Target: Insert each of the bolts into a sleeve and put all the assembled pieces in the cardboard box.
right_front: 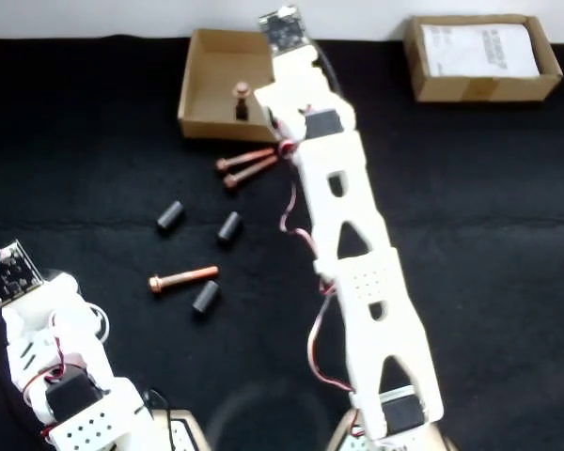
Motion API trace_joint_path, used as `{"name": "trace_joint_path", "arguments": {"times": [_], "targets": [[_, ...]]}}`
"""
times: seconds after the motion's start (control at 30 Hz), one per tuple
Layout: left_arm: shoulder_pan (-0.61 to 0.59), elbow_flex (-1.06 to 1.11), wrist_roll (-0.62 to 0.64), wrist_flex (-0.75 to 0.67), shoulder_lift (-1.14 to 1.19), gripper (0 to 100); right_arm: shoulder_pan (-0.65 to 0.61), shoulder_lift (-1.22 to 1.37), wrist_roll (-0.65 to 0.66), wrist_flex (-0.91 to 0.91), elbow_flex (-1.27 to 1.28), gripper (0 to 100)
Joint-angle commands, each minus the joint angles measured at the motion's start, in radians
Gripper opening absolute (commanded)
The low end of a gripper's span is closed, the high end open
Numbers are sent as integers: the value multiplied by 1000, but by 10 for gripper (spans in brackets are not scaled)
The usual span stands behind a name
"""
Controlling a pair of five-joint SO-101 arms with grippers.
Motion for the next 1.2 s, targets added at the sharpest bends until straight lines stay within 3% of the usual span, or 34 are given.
{"name": "trace_joint_path", "arguments": {"times": [0.0, 0.33, 0.5, 0.7, 0.9, 1.03, 1.17], "targets": [[-13, 16, 3, 38, -15, 9, -12, -47, -6, 24, -58, 247], [-13, 16, 5, 46, -15, 9, -8, -68, -6, 48, -182, 260], [-10, 16, 5, 48, -15, 9, -48, -170, -18, 394, -239, 260], [-10, 16, 5, 143, -15, 9, -125, -277, -206, 734, -234, 260], [-10, 16, 5, 298, -15, 9, -176, -335, -137, 733, -222, 260], [-10, 16, 5, 321, -15, 9, -246, -371, -140, 733, -91, 260], [-8, 16, 5, 324, -13, 9, -321, -440, -302, 733, 133, 259]]}}
